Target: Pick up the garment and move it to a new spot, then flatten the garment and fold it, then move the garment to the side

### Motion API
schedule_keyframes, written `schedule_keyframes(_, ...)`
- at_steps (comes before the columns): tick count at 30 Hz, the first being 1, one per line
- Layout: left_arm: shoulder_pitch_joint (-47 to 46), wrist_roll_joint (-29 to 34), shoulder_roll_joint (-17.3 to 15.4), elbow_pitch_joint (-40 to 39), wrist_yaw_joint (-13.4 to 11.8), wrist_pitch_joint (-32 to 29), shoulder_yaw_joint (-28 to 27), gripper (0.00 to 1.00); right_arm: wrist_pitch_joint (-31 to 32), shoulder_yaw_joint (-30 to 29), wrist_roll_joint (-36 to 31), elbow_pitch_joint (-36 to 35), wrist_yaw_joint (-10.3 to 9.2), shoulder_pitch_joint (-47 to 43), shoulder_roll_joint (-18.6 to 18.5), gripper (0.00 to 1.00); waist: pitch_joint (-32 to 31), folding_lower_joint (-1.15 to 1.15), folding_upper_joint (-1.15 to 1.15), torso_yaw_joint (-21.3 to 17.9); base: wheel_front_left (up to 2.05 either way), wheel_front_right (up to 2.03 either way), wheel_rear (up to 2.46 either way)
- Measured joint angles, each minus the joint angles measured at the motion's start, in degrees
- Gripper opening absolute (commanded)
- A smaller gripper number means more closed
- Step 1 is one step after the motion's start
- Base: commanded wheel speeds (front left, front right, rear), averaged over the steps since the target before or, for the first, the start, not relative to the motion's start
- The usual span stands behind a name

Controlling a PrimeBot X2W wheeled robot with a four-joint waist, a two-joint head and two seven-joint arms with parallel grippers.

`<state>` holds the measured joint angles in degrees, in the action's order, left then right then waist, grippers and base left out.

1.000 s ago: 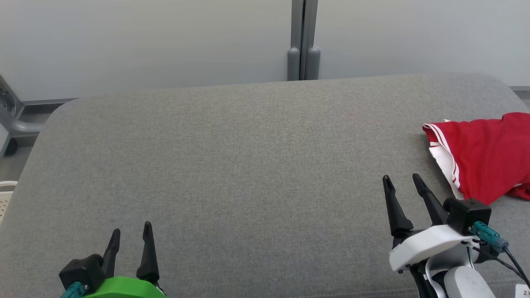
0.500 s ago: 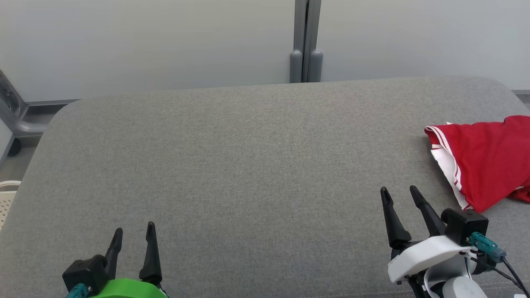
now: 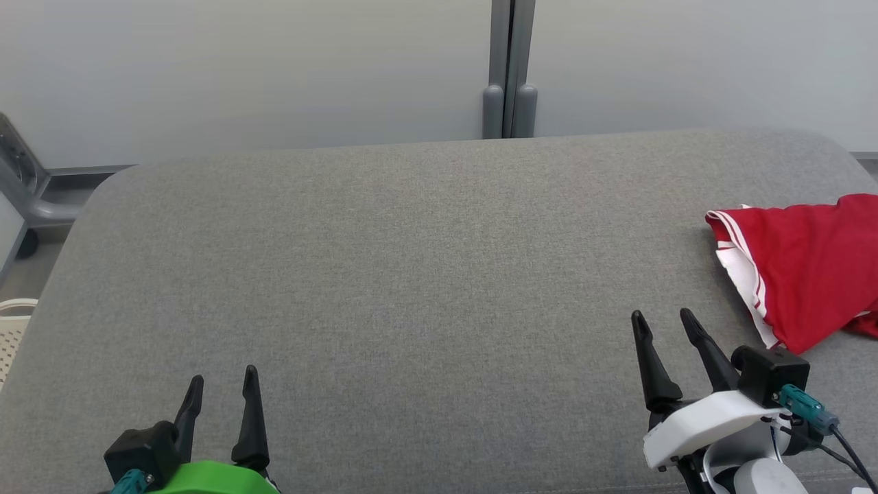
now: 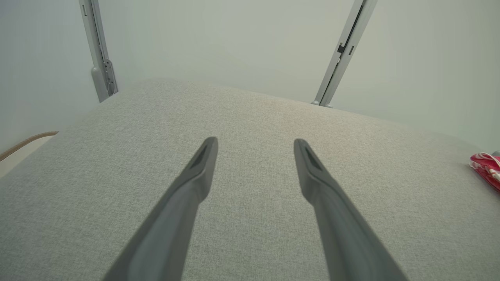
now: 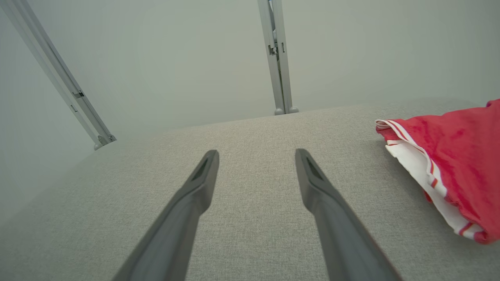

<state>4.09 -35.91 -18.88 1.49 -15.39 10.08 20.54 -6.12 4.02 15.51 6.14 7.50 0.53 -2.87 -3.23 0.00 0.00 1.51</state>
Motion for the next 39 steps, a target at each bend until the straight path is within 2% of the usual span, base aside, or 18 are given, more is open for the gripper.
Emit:
schedule_keyframes(7,0.02,0.33,-0.25,-0.24,-0.27,0.1,0.22,1.0,0.0,-0.16,-0.05,0.2,0.0,0.01,0.01,1.0,-0.16,0.0,0.0,0.19,0.0,0.0,0.0)
schedule_keyframes(8,0.04,0.23,-0.05,0.23,-0.26,0.05,0.25,0.0,-0.01,-0.14,-0.01,0.6,0.0,-0.2,0.02,0.0,-0.17,0.0,0.0,0.19,0.0,0.0,0.0)
schedule_keyframes(13,0.56,-0.52,1.29,2.25,-0.13,-0.22,0.71,0.0,0.19,0.02,1.04,2.81,0.0,-1.73,0.3,0.0,-0.12,0.0,0.0,0.17,0.0,0.0,0.0)
schedule_keyframes(39,-1.69,-18.56,5.82,5.33,6.94,-3.81,-5.76,0.0,4.91,-4.43,26.07,3.82,-0.01,-0.96,-0.37,0.0,0.59,0.0,0.0,-0.19,0.0,0.0,0.0)
